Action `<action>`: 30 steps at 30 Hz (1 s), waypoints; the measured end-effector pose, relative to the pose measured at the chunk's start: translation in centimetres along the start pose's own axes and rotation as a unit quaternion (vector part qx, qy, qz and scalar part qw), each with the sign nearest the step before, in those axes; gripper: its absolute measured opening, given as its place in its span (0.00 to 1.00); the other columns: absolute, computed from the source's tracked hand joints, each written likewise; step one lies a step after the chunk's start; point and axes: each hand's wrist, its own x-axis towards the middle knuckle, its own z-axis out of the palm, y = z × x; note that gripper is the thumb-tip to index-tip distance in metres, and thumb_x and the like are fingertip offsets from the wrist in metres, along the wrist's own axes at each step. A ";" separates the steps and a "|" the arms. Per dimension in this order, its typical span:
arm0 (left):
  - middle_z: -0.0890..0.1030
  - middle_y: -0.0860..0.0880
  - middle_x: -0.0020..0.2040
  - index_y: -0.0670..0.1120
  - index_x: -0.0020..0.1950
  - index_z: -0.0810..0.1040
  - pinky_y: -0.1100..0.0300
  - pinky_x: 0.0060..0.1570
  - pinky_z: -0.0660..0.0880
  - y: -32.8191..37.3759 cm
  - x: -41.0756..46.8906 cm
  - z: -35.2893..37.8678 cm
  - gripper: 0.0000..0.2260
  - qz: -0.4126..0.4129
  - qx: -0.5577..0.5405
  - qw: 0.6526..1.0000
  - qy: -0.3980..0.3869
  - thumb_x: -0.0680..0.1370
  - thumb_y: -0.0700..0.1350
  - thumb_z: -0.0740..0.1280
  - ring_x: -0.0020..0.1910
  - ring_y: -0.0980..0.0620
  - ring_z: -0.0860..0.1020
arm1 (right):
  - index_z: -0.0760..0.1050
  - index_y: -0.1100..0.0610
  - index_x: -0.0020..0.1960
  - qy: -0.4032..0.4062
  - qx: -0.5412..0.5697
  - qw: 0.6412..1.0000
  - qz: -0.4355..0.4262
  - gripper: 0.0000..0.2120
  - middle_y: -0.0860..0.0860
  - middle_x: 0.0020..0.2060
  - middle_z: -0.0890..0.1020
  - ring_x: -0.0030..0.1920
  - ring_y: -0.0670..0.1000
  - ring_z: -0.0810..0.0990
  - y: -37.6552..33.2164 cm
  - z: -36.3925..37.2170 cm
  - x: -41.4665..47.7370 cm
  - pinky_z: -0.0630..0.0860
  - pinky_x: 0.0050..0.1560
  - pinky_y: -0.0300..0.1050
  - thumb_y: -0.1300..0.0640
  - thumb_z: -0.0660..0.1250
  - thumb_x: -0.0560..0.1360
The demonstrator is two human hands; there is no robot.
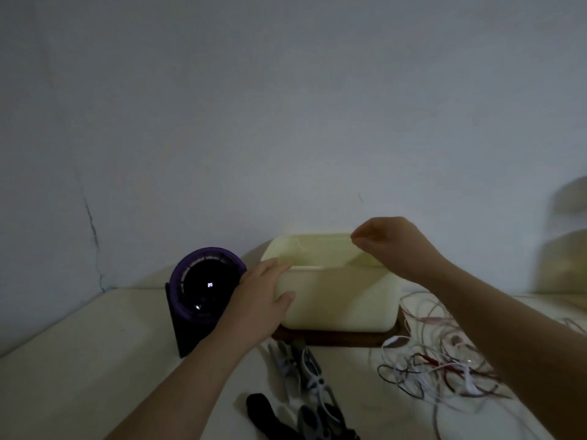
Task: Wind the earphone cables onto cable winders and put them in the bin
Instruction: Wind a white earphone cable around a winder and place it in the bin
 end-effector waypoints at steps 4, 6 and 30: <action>0.62 0.49 0.76 0.49 0.73 0.68 0.55 0.72 0.56 1.5 -0.6 0.7 0.21 -0.004 0.040 0.998 0.041 0.79 0.47 0.65 0.74 0.47 0.59 | 0.79 0.50 0.44 -0.017 -0.007 1.000 -0.002 0.03 0.44 0.38 0.82 0.41 0.40 0.80 1.2 -2.3 -2.8 0.72 0.41 0.27 0.57 0.68 0.75; 0.66 0.50 0.72 0.49 0.69 0.73 0.54 0.71 0.59 2.8 -1.2 1.2 0.18 0.044 0.037 0.995 0.081 0.79 0.44 0.66 0.71 0.48 0.63 | 0.79 0.51 0.44 -0.047 -0.025 0.999 0.013 0.03 0.44 0.37 0.82 0.39 0.42 0.81 2.1 -3.3 -4.5 0.74 0.41 0.29 0.58 0.69 0.75; 0.79 0.56 0.39 0.46 0.49 0.83 0.73 0.34 0.70 11.1 0.7 10.6 0.05 -0.016 -0.096 0.994 -0.056 0.78 0.44 0.68 0.37 0.61 0.76 | 0.81 0.53 0.53 -0.229 -0.207 0.951 0.029 0.09 0.46 0.50 0.83 0.46 0.43 0.79 6.7 -6.5 -10.6 0.75 0.51 0.34 0.55 0.64 0.78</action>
